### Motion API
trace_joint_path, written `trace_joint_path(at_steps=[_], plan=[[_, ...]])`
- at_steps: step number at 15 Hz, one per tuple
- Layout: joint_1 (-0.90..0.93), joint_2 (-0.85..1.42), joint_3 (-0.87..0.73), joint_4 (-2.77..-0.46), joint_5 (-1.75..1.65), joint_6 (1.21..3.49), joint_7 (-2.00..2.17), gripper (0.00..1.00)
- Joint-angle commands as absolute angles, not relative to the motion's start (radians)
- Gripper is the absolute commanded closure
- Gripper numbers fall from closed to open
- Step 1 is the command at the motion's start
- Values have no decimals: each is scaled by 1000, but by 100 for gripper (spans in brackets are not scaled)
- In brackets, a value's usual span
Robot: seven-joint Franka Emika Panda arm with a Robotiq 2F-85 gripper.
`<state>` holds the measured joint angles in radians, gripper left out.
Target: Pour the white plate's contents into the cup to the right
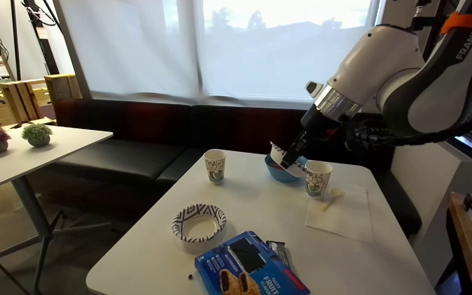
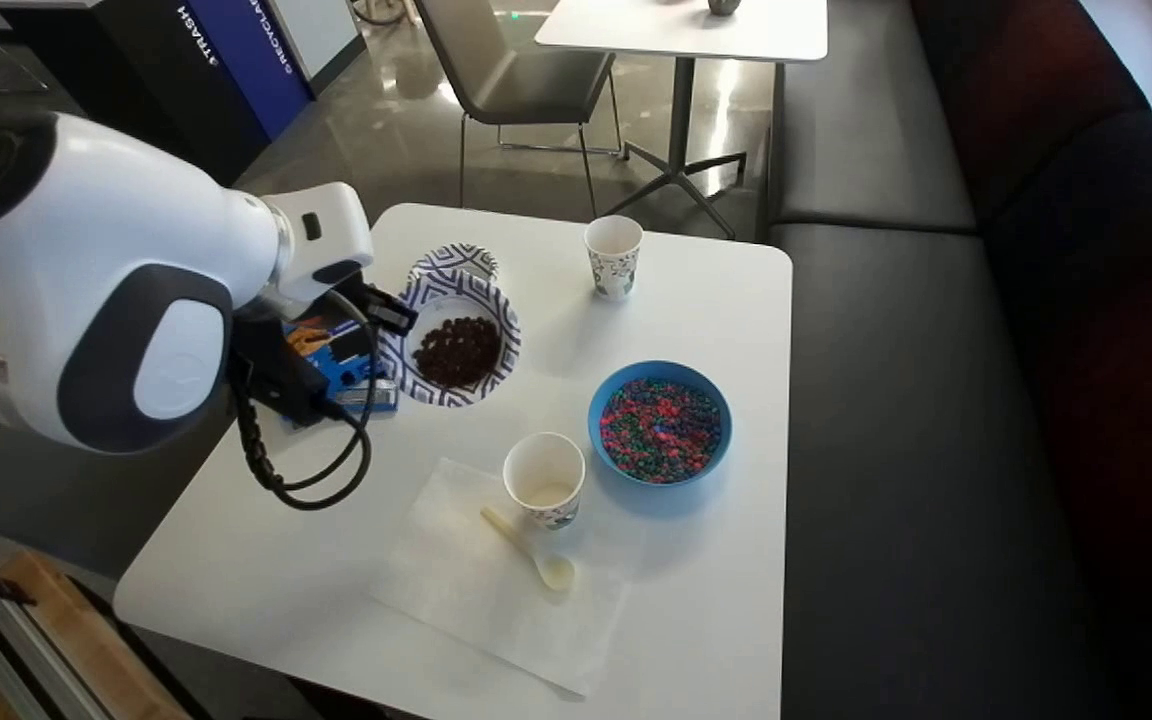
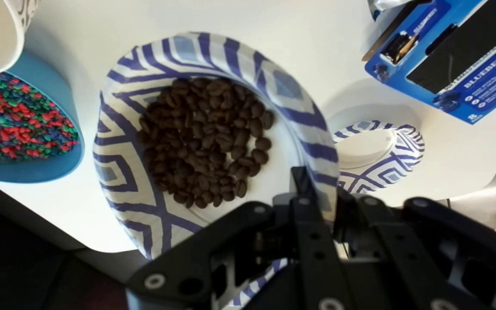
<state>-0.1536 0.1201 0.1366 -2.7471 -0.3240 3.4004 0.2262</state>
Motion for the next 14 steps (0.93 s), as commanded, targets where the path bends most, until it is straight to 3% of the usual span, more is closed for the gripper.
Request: trace_joint_path(at_steps=[1,8,14], plan=[[-312,172,166,-2747,-567,3464,373,98],[-512,133,131,-2745,-1050,3469,624,98],[-620,93,81,-2753,-1397,3605,793,98]])
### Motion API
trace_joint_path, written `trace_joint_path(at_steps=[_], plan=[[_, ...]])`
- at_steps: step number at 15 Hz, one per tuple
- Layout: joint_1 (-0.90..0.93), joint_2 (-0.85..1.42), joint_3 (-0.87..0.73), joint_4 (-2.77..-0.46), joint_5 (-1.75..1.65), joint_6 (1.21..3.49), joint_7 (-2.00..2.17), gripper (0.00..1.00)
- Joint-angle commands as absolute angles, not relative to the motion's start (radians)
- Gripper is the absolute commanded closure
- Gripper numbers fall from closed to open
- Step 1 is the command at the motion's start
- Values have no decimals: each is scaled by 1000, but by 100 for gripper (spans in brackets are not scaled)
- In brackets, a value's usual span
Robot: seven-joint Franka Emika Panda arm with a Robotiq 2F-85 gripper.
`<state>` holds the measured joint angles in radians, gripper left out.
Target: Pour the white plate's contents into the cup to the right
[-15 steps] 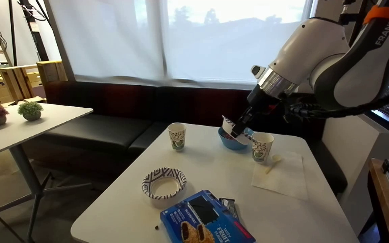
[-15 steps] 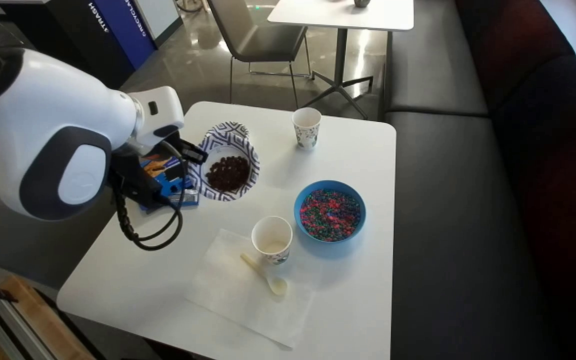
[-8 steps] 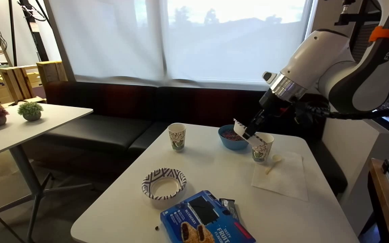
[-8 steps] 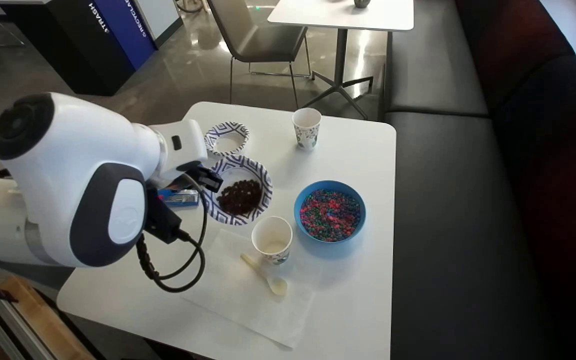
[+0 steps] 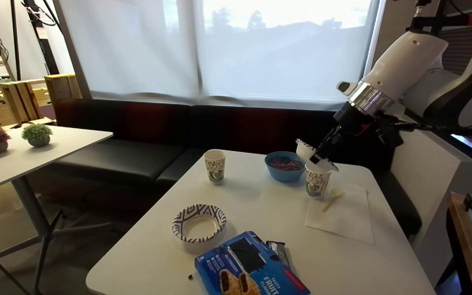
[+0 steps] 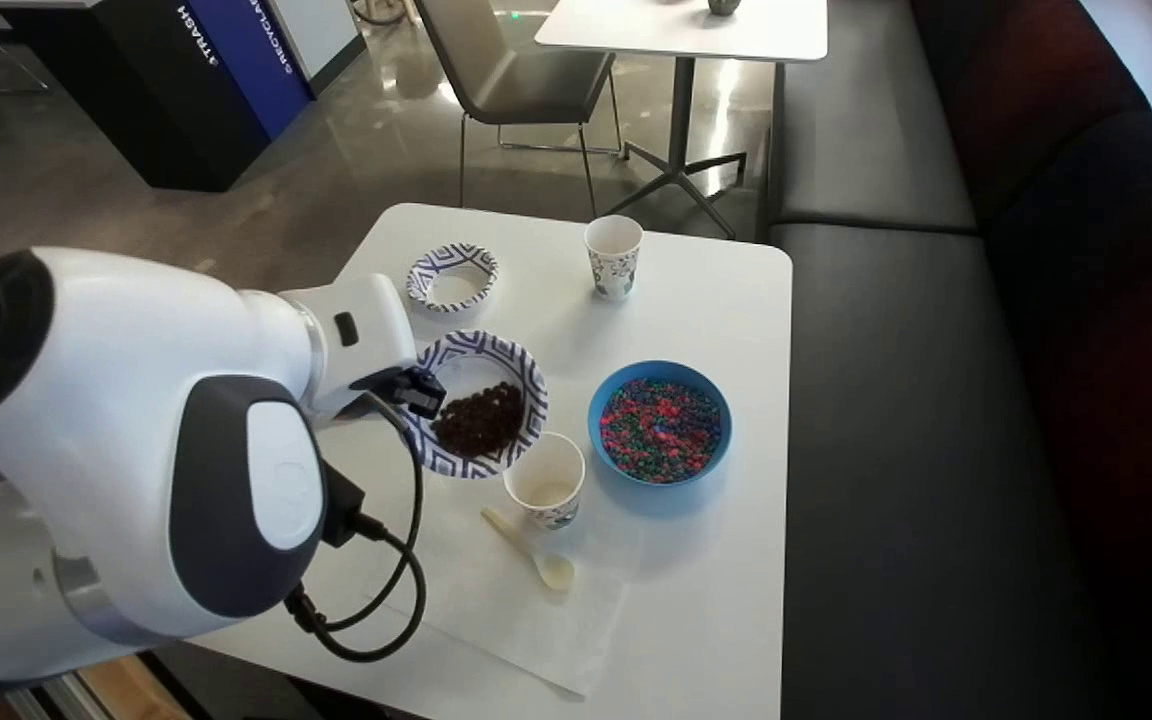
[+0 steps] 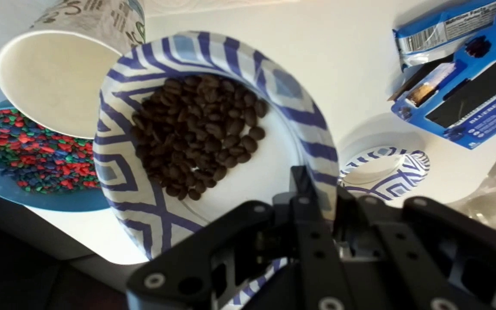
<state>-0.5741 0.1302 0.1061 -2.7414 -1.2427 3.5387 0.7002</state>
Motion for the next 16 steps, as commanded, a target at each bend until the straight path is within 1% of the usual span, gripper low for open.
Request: trace_joint_path(at_steps=[1,5,8,9,13,14,16], plan=[[-634,86,68,-2747,-1456,3633,826,98],[-677,58,22,-2749,-1604,3724,884,98],[-687,77,8,-2715,-1660,3773,906,98],[-680,79,14,-2737,-1609,3748,858,94],[-683,79,10,-2724,-1620,3754,865,94],[-683,79,10,-2723,-1620,3754,866,98],[-685,117,10,-2698,-1634,3782,863,98]])
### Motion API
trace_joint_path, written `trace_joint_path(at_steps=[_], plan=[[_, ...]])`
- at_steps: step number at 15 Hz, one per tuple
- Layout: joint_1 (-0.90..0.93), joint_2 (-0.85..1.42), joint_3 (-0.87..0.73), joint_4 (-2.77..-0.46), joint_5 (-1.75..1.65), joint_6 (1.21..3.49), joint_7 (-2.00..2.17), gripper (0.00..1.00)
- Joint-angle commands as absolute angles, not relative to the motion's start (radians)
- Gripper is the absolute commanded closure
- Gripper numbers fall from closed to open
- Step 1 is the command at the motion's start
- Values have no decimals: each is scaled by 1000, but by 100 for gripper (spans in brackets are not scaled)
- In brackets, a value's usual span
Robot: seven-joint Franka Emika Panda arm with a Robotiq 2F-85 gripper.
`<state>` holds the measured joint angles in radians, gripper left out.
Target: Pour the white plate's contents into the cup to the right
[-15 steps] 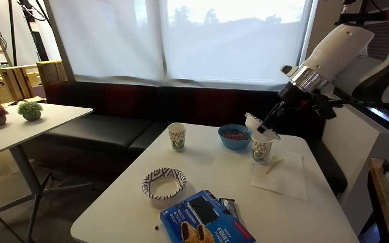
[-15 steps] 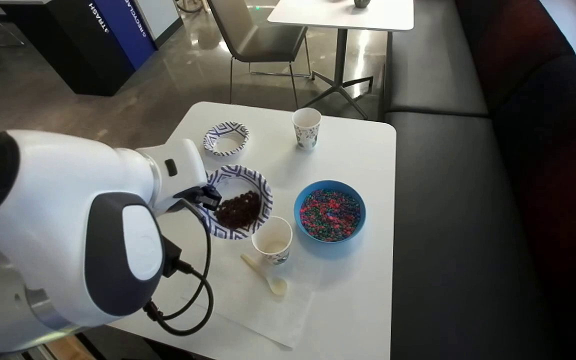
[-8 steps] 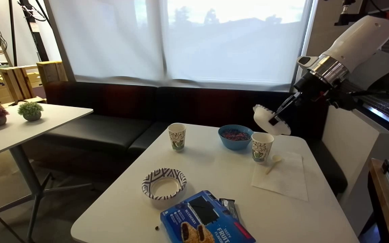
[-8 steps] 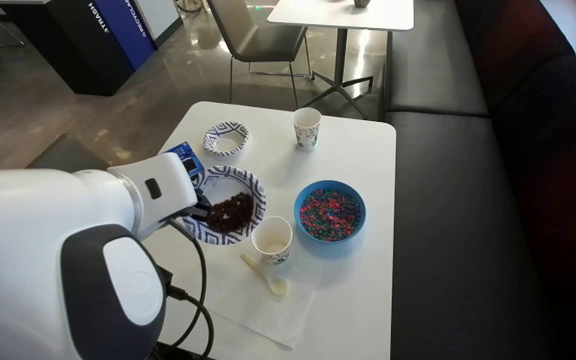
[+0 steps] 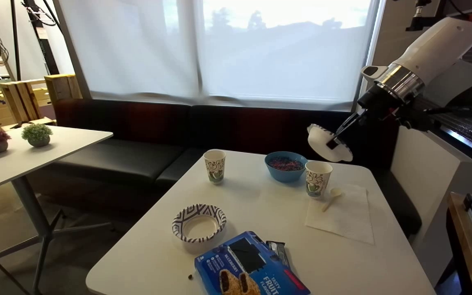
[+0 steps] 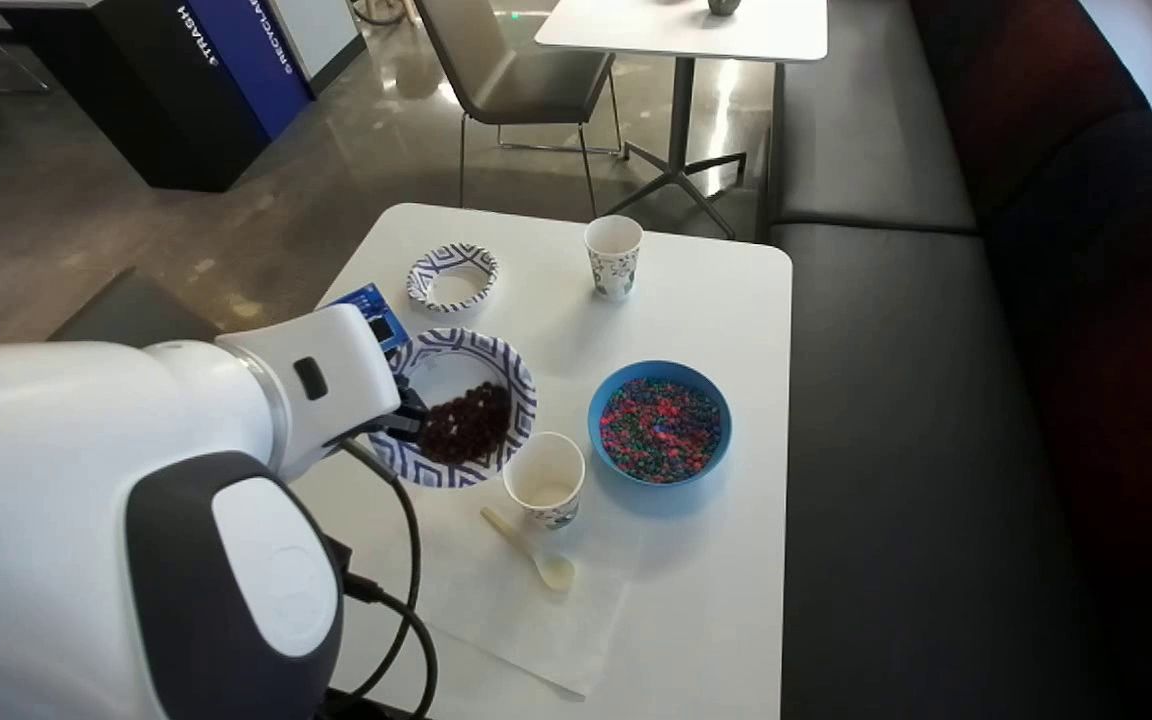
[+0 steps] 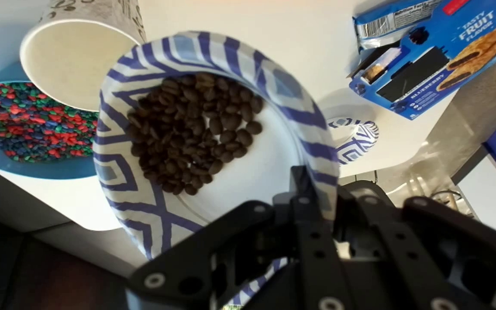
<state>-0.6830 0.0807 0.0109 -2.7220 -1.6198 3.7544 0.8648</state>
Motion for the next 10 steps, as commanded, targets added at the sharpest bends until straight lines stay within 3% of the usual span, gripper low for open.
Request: trace_joint_path(at_steps=[1,10], plan=[[-689,124,7,-2691,-1632,3789,856,98],[-726,252,-33,-2592,-1674,3921,861,98]])
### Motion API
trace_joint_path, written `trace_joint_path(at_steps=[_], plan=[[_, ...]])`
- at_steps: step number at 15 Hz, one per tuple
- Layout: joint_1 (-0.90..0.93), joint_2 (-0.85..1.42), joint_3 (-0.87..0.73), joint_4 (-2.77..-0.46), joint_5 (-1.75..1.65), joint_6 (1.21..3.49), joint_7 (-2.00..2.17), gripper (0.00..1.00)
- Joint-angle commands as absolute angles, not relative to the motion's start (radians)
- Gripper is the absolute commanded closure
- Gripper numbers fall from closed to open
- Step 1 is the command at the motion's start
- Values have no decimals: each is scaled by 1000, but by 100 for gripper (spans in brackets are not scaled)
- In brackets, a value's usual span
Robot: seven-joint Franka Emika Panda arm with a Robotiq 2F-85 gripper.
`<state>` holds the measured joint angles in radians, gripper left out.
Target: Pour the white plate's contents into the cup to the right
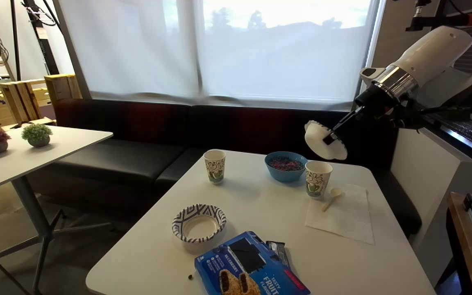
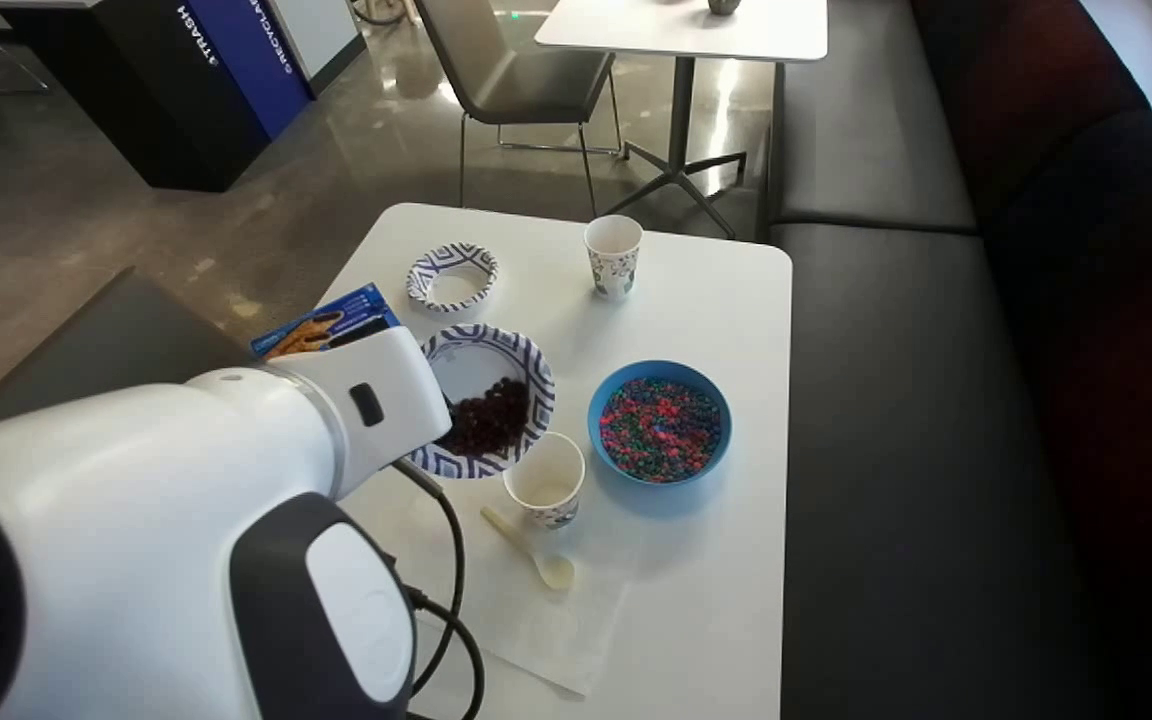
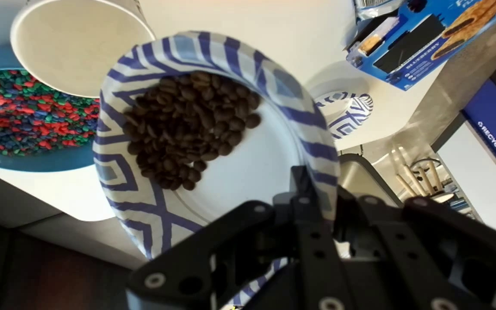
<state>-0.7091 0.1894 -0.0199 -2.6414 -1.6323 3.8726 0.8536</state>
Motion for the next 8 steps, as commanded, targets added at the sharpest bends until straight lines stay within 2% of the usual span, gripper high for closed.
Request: trace_joint_path(at_steps=[1,8], plan=[[-641,267,-124,-2584,-1663,3945,853,98],[-559,362,-235,-2512,-1651,4054,841,98]])
